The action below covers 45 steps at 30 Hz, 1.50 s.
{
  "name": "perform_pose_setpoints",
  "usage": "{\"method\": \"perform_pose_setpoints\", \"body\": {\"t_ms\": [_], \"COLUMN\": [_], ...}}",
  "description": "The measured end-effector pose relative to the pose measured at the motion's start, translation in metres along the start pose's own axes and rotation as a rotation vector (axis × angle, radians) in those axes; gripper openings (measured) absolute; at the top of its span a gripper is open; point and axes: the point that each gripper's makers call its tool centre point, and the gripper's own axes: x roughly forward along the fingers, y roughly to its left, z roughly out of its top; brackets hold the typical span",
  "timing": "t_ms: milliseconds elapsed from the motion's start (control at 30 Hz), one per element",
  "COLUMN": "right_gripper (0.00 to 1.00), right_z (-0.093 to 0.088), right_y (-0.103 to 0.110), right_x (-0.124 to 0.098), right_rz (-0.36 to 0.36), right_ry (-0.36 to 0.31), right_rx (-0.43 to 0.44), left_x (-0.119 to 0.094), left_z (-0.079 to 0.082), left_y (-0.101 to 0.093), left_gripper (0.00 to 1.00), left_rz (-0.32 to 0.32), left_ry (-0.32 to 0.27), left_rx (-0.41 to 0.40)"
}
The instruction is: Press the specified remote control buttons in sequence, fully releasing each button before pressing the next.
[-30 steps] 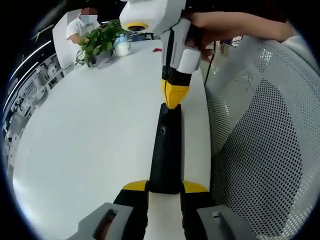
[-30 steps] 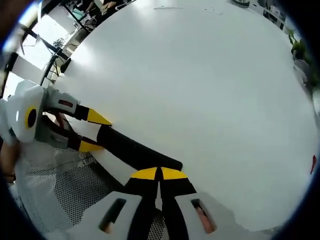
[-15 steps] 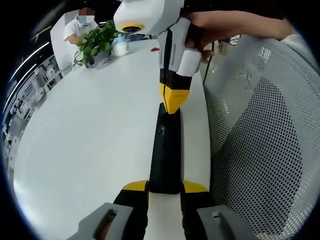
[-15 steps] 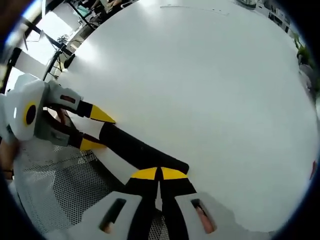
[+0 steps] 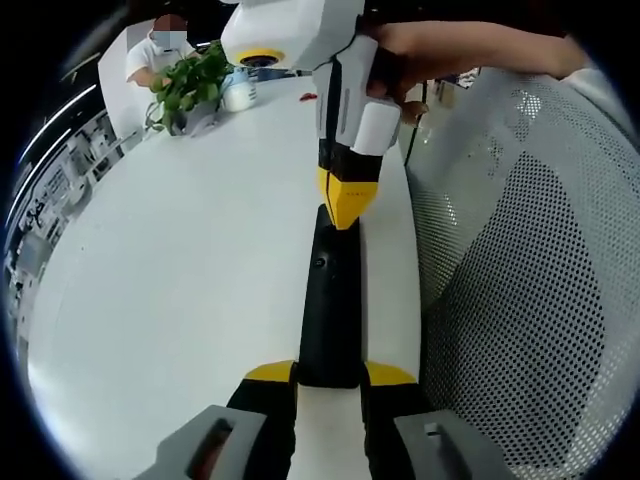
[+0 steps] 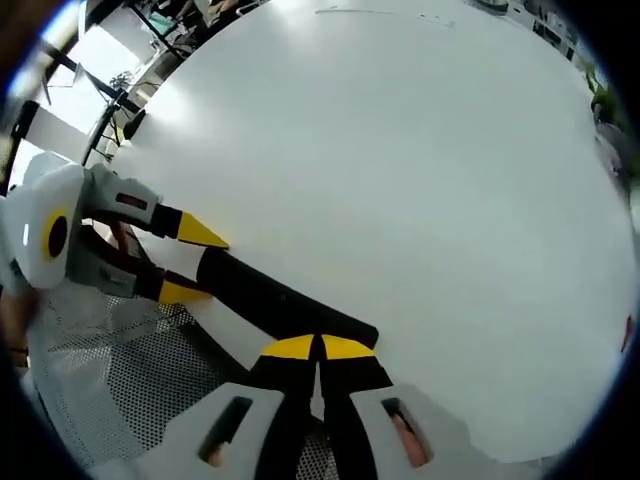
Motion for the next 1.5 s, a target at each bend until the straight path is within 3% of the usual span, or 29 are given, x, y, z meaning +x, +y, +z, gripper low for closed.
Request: {"method": "perform_pose_setpoints", "body": {"t_ms": [333, 767, 933, 1133, 1500], "right_gripper": [0.00, 0.00, 0.00, 0.00, 0.00], "right_z": [0.0020, 0.0005, 0.0011, 0.0009, 0.0008], "right_y": [0.0016, 0.0005, -0.0006, 0.0023, 0.0015], "right_x": [0.0021, 0.0010, 0.0007, 0.0012, 0.0007], "right_rz": [-0.094, -0.064, -0.018, -0.037, -0.024], "right_ry": [0.031, 0.000, -0.015, -0.023, -0.021], "right_rx": [-0.062, -0.052, 0.001, -0.038, -0.030], "left_x": [0.0003, 0.0002, 0.0000, -0.0002, -0.0004], "left_z": [0.0002, 0.0004, 0.0003, 0.0004, 0.0002], "left_y": [0.0000, 0.0000, -0.0002, -0.0003, -0.0004], "left_gripper": [0.24, 0.24, 0.24, 0.24, 0.24], "left_rz": [-0.003, -0.003, -0.002, 0.000, 0.002], "left_ry": [0.003, -0.001, -0.001, -0.004, -0.007], "left_rx": [0.004, -0.002, 0.001, -0.001, -0.004]}}
